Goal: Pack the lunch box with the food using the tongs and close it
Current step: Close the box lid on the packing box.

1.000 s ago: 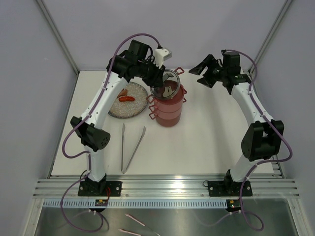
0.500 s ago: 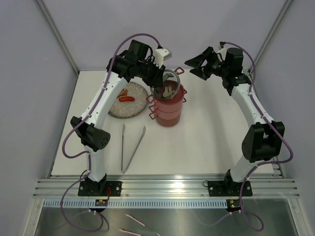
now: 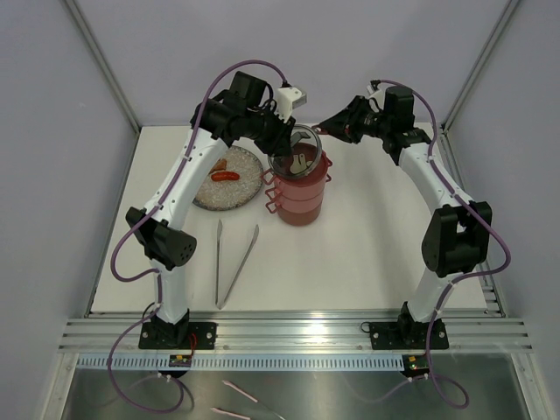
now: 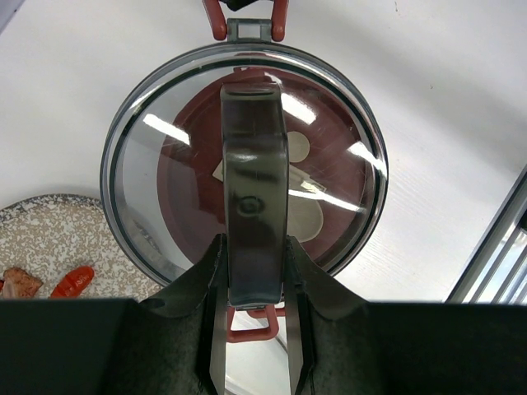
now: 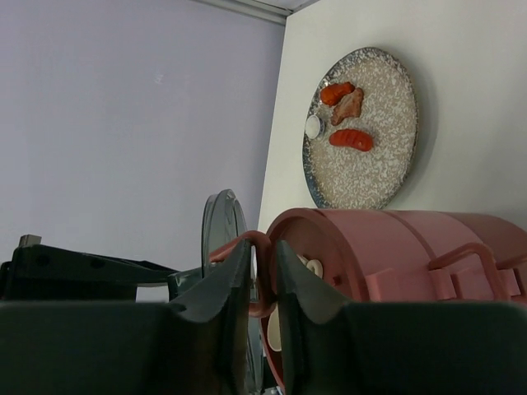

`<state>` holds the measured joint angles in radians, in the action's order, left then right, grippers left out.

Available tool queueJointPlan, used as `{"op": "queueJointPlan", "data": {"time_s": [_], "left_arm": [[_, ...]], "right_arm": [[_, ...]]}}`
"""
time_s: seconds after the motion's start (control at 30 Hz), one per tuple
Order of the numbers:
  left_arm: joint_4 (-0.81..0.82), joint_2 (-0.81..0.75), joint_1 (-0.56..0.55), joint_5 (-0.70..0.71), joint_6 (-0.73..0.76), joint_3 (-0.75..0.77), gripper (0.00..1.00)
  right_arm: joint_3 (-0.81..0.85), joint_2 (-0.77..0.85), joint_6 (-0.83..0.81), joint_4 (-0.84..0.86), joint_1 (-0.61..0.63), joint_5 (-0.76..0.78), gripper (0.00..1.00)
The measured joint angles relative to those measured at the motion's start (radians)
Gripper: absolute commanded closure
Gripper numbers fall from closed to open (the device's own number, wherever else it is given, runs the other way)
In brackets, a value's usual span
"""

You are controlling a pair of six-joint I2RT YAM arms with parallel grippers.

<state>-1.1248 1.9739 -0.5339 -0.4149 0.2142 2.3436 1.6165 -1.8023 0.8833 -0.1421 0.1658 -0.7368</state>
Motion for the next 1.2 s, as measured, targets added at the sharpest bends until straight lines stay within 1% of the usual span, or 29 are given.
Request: {"op": "queueJointPlan", "data": {"time_s": [0.13, 0.2, 0.93, 1.2], "left_arm": [[0.000, 0.000, -0.001, 0.001, 0.000, 0.000, 1.00], [-0.001, 0.000, -0.001, 0.001, -0.001, 0.000, 1.00], [0.040, -0.015, -0.002, -0.004, 0.004, -0.045, 1.00], [0.060, -0.021, -0.004, -0.005, 0.006, -0.063, 1.00]], "right_arm": [[0.000, 0.000, 0.011, 0.011, -0.002, -0.014, 0.97], [0.000, 0.000, 0.012, 0.017, -0.002, -0.016, 1.00], [-0.050, 0.048, 0.025, 0.032, -0.007, 0.045, 1.00], [-0.050, 0.050, -0.005, 0.008, -0.009, 0.063, 1.00]]}}
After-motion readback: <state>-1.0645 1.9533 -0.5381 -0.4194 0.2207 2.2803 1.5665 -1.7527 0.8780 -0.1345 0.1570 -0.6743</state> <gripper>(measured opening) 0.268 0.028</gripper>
